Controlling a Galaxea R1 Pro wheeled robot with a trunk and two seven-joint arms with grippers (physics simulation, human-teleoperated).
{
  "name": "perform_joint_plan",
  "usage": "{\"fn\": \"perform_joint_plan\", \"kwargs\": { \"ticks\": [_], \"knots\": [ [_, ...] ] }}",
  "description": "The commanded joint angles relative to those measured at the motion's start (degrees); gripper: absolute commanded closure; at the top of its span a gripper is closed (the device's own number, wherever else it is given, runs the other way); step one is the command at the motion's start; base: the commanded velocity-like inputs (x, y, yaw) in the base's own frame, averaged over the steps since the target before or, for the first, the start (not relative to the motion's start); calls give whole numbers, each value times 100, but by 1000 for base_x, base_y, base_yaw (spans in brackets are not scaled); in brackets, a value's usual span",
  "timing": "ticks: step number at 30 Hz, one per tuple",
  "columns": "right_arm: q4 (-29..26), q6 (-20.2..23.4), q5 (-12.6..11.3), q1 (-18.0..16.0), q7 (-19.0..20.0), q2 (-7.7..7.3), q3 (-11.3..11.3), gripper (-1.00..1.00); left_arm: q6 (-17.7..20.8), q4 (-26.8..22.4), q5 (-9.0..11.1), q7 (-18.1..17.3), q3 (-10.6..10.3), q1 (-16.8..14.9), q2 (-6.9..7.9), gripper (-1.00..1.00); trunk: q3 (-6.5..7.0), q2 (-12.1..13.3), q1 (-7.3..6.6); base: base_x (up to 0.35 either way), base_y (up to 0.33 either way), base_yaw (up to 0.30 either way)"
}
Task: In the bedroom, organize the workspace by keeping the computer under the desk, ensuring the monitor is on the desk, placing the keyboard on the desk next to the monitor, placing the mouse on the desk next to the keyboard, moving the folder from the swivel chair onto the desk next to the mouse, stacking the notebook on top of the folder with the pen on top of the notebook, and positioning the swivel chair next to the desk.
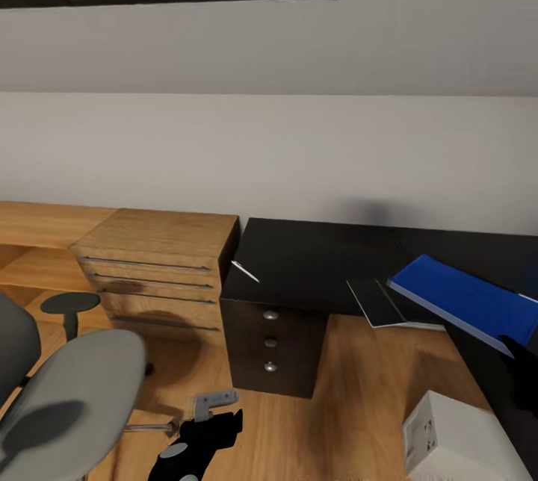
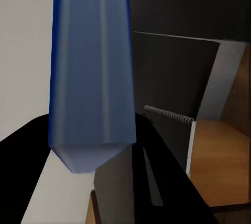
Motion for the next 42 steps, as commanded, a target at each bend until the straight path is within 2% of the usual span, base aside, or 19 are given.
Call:
{"fn": "perform_joint_plan", "kwargs": {
  "ticks": [1,6,20,24,28,38,41,42],
  "knots": [
    [-10,28,-68,-7,-59,0,-7,100,14,118,14,42,-15,-7,-75,-100,-6,-4,0,0,0,-275],
    [-10,28,-68,-7,-59,0,-7,100,7,196,-4,36,-11,-7,-138,-100,-6,-4,0,0,0,-275],
    [4,28,-105,-7,-58,0,-16,100,4,212,-12,33,-12,-9,-154,-100,-6,-4,0,0,0,-262],
    [0,37,-135,-7,-46,1,-22,100,1,212,-12,38,-44,-9,-187,-100,-6,-4,0,0,0,-62],
    [-2,44,-278,-7,-49,-3,-24,100,-3,212,-20,49,-97,-7,-252,-100,-6,-4,0,0,0,-13],
    [5,50,-337,-7,-6,0,-27,100,7,260,12,60,-97,-7,-264,-100,-6,-4,0,0,0,-1],
    [11,42,-343,-7,212,78,-20,100,-3,281,-14,55,-96,-7,-260,-100,-6,-4,0,0,0,0],
    [126,1,-279,-9,230,77,191,100,-4,282,-18,49,-107,-8,-264,-100,-6,-4,0,0,0,0]
  ]
}}
